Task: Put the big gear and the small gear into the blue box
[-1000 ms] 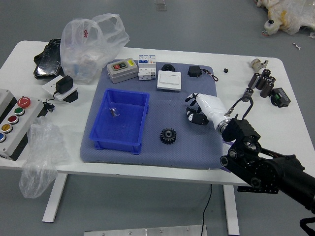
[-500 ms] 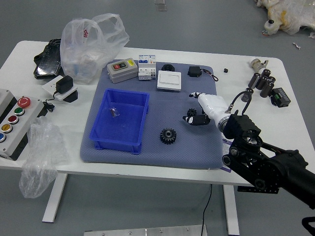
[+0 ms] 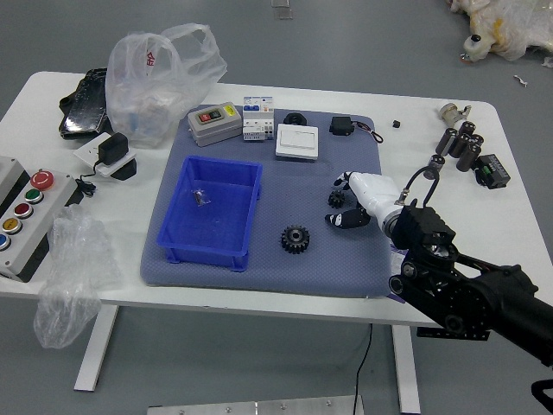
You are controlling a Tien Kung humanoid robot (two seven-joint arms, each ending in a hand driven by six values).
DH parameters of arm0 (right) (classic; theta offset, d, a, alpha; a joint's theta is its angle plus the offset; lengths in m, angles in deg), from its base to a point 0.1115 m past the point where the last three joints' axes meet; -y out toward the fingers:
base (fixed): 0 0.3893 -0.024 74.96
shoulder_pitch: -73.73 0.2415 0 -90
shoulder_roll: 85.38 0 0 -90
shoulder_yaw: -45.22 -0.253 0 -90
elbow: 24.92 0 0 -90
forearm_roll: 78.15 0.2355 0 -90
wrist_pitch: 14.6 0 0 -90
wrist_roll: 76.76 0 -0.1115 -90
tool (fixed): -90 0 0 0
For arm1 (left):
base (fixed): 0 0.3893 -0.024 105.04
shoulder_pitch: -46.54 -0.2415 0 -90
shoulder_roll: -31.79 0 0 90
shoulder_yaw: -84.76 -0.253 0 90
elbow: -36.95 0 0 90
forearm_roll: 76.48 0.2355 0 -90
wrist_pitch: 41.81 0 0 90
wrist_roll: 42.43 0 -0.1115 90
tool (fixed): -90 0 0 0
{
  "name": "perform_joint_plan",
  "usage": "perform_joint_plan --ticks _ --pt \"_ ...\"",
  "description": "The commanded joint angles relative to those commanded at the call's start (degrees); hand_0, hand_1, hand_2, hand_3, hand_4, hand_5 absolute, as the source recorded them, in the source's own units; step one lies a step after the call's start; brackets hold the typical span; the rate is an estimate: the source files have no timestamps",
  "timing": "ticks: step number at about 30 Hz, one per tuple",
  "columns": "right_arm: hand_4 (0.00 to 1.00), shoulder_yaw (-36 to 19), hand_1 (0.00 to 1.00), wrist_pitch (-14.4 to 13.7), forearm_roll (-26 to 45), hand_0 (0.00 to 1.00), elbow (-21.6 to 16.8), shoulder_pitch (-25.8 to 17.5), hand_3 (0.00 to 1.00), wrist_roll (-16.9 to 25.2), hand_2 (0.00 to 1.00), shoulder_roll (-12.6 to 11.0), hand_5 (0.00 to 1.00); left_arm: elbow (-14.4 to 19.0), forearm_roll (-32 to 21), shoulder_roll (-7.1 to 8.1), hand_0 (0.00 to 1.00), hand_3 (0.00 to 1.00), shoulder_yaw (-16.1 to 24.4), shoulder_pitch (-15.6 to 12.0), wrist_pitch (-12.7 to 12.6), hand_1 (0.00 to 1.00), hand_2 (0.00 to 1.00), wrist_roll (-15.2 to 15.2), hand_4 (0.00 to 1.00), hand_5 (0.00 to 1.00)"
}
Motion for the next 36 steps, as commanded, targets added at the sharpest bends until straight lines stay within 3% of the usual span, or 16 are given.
perform_joint_plan --ticks 1,2,21,30,36 --pt "0.406 0.18 0.346 -0.16 0.10 0.273 0.07 0.04 0.640 0.05 0.536 0.04 0.110 0.00 -0.02 0.00 0.657 0.741 -0.02 0.01 0.00 0.592 0.588 0.02 0.744 0.623" --pt "0.365 0.41 0.323 -0.35 0.25 0.256 0.15 0.09 0.624 0.12 0.466 0.07 0.006 -0.01 -0.05 0.00 0.657 0.742 -0.06 0.02 0.00 0.593 0.589 0.05 0.744 0.624" --pt "0.375 0.50 0.317 -4.10 2.06 0.241 -1.11 0.53 0.607 2.05 0.443 0.04 0.002 -0.03 -0.58 -0.02 0.657 0.745 -0.49 0.08 -0.04 0.593 0.589 0.29 0.745 0.627" --pt "0.386 3.68 0.316 -4.88 2.67 0.243 -8.46 4.26 0.606 1.94 0.439 0.25 0.002 0.04 -0.44 -0.07 0.657 0.745 -0.33 -0.16 -0.06 0.593 0.589 0.09 0.745 0.631" --pt "0.389 10.74 0.315 -4.71 3.58 0.249 -11.86 9.07 0.603 3.71 0.439 3.37 0.002 0.11 0.08 -0.03 0.657 0.744 0.13 -0.31 -0.05 0.592 0.589 -0.28 0.746 0.636"
